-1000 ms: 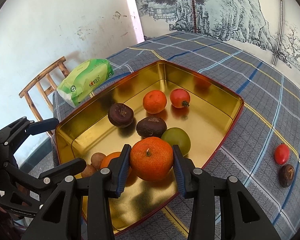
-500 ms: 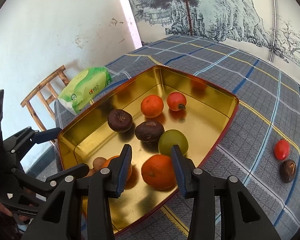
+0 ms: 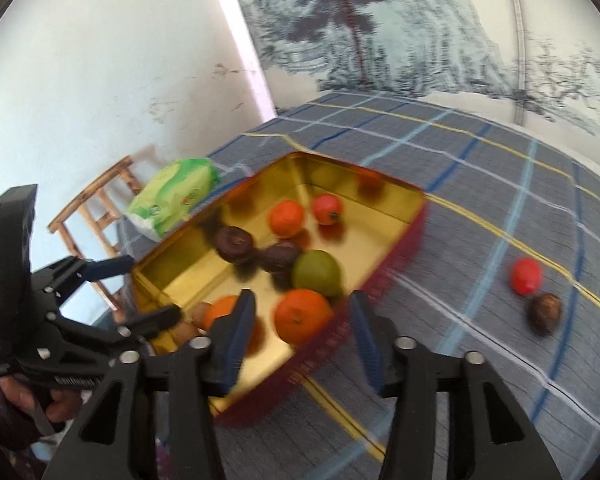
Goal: Organize fruits
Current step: 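Lower the tangerine into the tin and open the right gripper, then move the left gripper toward the red tomato while the right gripper approaches the brown fruit, then grasp the red tomato with the left gripper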
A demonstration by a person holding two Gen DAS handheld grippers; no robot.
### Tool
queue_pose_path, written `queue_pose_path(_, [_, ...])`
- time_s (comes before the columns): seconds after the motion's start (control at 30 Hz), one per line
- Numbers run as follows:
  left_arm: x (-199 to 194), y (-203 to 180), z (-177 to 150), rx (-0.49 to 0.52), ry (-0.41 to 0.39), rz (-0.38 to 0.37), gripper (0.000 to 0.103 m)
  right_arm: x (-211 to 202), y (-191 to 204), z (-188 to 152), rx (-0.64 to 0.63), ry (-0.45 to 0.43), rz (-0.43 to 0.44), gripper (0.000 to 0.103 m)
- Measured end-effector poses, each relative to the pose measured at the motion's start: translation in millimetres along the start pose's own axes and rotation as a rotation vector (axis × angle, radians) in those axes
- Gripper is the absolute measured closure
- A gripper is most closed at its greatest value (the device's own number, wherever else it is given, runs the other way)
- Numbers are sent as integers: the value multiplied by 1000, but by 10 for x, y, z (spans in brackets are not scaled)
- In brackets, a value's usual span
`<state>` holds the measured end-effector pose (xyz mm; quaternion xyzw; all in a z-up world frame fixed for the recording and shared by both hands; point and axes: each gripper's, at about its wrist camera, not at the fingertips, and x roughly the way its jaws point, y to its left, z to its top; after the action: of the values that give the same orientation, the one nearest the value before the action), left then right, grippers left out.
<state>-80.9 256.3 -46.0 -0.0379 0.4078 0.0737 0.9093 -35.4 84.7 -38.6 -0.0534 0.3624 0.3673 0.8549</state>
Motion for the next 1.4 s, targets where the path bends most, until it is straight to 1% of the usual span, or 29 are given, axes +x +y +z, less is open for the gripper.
queue_pose_path(0.1, [-27,-41,26,18,-7,10,11,-101,-202,-88,44,-5,-24,49])
queue_pose_path(0.23, [-62,-131,83,43,-18,20,11,-240,-578,-234,115,-8,-93,49])
queue_pose_path(0.37, [-85,-242,142,71,-25,26,11,-439,-1059,-393,207,-22,-190,48])
queue_pose_path(0.53, [-104,-437,242,119,-34,23,11,-707,-1545,-527,261,-41,-323,41])
queue_pose_path(0.57, [-108,-482,266,129,-36,19,11,-765,-1648,-555,266,-42,-370,40])
queue_pose_path(0.7, [-128,-733,412,171,-38,-45,11,-875,-1961,-638,271,-21,-511,38])
queue_pose_path(0.77, [-135,-913,523,199,-36,-95,11,-905,-2077,-685,279,-15,-561,37])
queue_pose_path(0.83, [-127,-1108,630,223,-30,-143,11,-931,-2179,-752,294,-11,-587,36])
queue_pose_path(0.9, [-90,-1293,764,234,-16,-200,11,-930,-2280,-812,334,7,-562,35])
queue_pose_path(1.0, [27,-1560,973,231,14,-289,11,-977,-2352,-845,373,-7,-530,32])
queue_pose_path(1.1, [202,-1818,1173,223,35,-324,11,-1006,-2442,-889,424,-16,-497,31])
queue_pose_path(1.17, [373,-1960,1283,205,67,-354,16,-1040,-2471,-922,451,-39,-467,30])
queue_pose_path(1.2, [459,-2016,1325,197,79,-359,18,-1048,-2481,-929,458,-46,-458,30])
queue_pose_path(1.23, [572,-2097,1369,191,99,-347,21,-1056,-2492,-936,464,-51,-450,30])
queue_pose_path(1.3, [752,-2197,1403,185,135,-329,28,-1070,-2500,-947,474,-63,-427,30])
queue_pose_path(1.37, [934,-2288,1427,180,179,-322,39,-1082,-2515,-958,484,-77,-399,30])
queue_pose_path(1.4, [1035,-2334,1435,172,209,-316,40,-1082,-2519,-959,490,-82,-390,30])
